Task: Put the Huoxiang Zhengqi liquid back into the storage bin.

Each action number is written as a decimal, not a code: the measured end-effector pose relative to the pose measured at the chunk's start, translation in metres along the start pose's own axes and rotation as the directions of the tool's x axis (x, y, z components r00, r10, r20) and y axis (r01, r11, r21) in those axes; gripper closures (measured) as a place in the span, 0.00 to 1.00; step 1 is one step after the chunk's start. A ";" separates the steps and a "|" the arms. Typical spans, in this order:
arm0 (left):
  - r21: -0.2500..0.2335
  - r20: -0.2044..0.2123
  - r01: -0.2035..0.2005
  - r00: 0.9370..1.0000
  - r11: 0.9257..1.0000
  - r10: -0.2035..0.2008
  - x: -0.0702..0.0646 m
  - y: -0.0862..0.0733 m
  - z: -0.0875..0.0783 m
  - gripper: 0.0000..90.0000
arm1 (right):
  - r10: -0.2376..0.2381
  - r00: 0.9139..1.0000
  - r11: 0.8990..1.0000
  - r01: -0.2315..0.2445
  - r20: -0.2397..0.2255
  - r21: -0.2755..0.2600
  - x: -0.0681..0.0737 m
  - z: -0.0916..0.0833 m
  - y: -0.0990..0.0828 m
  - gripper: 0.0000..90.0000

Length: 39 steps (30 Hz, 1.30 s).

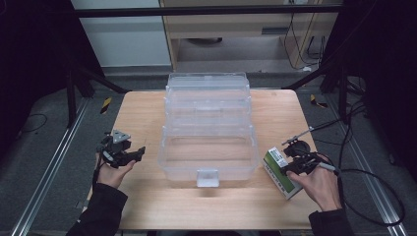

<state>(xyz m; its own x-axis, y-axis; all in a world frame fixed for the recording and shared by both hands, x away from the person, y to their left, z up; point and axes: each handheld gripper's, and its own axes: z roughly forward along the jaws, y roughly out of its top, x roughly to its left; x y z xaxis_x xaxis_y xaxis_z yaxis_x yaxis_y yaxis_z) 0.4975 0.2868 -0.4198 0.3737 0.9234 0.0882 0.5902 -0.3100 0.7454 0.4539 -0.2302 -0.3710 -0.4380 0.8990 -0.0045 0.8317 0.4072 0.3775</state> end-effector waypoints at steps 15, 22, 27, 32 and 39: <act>0.003 0.000 0.001 1.000 1.000 -0.001 0.000 0.000 0.001 0.44 | 0.013 0.999 0.985 -0.007 0.035 -0.172 -0.007 -0.032 0.005 0.72; 0.004 0.000 0.002 1.000 1.000 -0.002 0.001 -0.001 0.001 0.44 | 0.000 0.999 0.975 0.009 0.042 -0.221 -0.005 -0.042 0.012 0.72; 0.008 -0.002 0.003 1.000 1.000 -0.003 0.001 -0.002 0.002 0.44 | -0.005 0.999 0.966 0.015 0.038 -0.258 -0.003 -0.051 0.018 0.72; 0.008 -0.002 0.003 1.000 1.000 -0.003 0.001 -0.002 0.002 0.44 | -0.024 0.999 0.957 0.034 0.037 -0.288 0.001 -0.057 0.025 0.72; 0.007 -0.003 0.005 1.000 1.000 -0.005 0.002 -0.002 0.002 0.44 | -0.060 0.997 0.945 0.069 0.038 -0.320 0.009 -0.067 0.034 0.72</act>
<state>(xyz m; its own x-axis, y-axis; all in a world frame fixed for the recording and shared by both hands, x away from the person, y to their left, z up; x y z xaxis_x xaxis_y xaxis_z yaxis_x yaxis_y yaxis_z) 0.4983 0.2889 -0.4221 0.3685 0.9256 0.0867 0.5972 -0.3072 0.7409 0.4553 -0.2189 -0.2959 -0.4743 0.8781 -0.0623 0.6465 0.3955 0.6524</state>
